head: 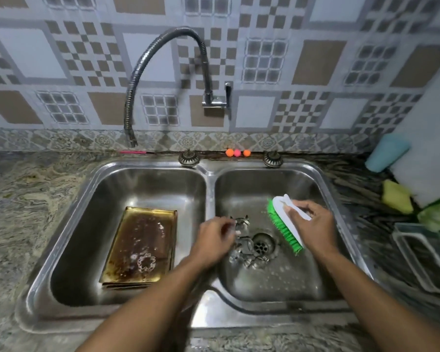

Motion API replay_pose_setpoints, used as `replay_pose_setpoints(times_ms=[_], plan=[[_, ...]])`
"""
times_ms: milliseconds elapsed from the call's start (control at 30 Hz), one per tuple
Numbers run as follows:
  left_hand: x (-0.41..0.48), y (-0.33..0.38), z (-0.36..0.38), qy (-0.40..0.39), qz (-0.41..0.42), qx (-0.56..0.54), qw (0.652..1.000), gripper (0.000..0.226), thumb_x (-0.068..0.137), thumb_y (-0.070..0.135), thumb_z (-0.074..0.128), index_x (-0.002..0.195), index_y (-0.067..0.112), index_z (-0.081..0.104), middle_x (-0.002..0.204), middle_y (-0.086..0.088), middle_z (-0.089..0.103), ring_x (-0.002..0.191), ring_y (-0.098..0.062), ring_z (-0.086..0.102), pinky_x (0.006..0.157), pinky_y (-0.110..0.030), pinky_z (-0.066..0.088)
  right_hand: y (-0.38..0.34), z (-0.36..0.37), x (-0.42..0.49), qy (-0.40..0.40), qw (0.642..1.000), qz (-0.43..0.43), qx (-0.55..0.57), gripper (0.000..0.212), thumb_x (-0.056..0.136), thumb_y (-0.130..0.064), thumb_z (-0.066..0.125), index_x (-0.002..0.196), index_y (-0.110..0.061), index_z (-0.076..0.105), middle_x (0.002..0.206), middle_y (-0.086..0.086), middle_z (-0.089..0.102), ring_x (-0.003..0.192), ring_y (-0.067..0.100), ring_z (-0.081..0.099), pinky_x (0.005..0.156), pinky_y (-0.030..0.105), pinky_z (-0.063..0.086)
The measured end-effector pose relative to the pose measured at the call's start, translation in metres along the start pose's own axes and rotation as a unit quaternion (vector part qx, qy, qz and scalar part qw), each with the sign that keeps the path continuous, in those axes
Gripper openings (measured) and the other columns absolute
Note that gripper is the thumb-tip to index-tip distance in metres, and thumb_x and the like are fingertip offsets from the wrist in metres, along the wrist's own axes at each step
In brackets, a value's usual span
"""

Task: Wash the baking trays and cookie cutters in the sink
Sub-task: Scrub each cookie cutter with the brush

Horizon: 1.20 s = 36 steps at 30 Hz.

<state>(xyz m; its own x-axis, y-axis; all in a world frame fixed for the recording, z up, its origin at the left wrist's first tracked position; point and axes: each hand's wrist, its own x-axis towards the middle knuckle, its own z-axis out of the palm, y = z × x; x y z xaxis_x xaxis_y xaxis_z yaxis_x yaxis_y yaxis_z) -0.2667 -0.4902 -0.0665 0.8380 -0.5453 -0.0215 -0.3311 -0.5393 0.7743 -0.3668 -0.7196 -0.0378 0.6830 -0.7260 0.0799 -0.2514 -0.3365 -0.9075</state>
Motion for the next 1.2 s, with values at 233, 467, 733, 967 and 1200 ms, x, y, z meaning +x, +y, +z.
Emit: replay_pose_setpoints(times_ms=[233,467,733,967,1200], plan=[[0.013,0.002,0.121,-0.148,-0.082,0.123,0.978,0.049,0.077,0.042,0.074,0.123,0.026,0.063,0.122,-0.004,0.067,0.113,-0.025,0.064,0.096,-0.034,0.052,0.071,-0.048,0.003,-0.051,0.997,0.036,-0.049,0.014,0.080,-0.037,0.081,0.078,-0.042,0.069,0.084,-0.019,0.072,0.082,0.008,0.068,0.073,0.033,0.055],[0.025,-0.016,0.175,-0.241,-0.092,0.298,0.919,0.057,0.092,0.017,0.056,0.146,0.027,0.043,0.145,-0.010,0.047,0.131,-0.033,0.042,0.108,-0.043,0.042,0.111,-0.061,0.015,-0.084,0.992,0.037,-0.084,0.012,0.078,-0.051,0.078,0.079,-0.045,0.067,0.081,-0.023,0.070,0.079,0.000,0.066,0.066,0.027,0.054],[0.027,-0.014,0.180,-0.255,-0.084,0.401,0.876,0.033,0.098,0.029,0.052,0.130,0.025,0.057,0.133,-0.008,0.062,0.125,-0.029,0.055,0.101,-0.041,0.042,0.122,-0.070,0.015,-0.122,0.988,0.035,-0.085,0.024,0.078,-0.059,0.073,0.096,-0.042,0.071,0.092,-0.025,0.069,0.086,-0.006,0.063,0.065,0.020,0.049],[0.027,0.019,0.166,-0.163,-0.139,0.173,0.961,0.039,0.083,0.013,0.064,0.121,0.023,0.063,0.110,-0.008,0.072,0.107,-0.026,0.068,0.082,-0.029,0.049,0.088,-0.091,0.027,-0.114,0.992,0.050,-0.022,0.014,0.084,-0.034,0.079,0.096,-0.031,0.073,0.089,-0.024,0.066,0.087,-0.005,0.062,0.057,0.001,0.041],[0.034,0.095,0.165,-0.136,-0.137,-0.185,0.963,0.042,0.079,-0.017,0.066,0.103,0.017,0.062,0.096,-0.013,0.064,0.071,-0.022,0.064,0.063,-0.034,0.055,0.066,-0.170,0.068,0.005,0.999,0.010,-0.051,0.020,0.084,-0.041,0.076,0.097,-0.026,0.075,0.092,-0.014,0.070,0.084,0.007,0.064,0.072,0.026,0.048]])
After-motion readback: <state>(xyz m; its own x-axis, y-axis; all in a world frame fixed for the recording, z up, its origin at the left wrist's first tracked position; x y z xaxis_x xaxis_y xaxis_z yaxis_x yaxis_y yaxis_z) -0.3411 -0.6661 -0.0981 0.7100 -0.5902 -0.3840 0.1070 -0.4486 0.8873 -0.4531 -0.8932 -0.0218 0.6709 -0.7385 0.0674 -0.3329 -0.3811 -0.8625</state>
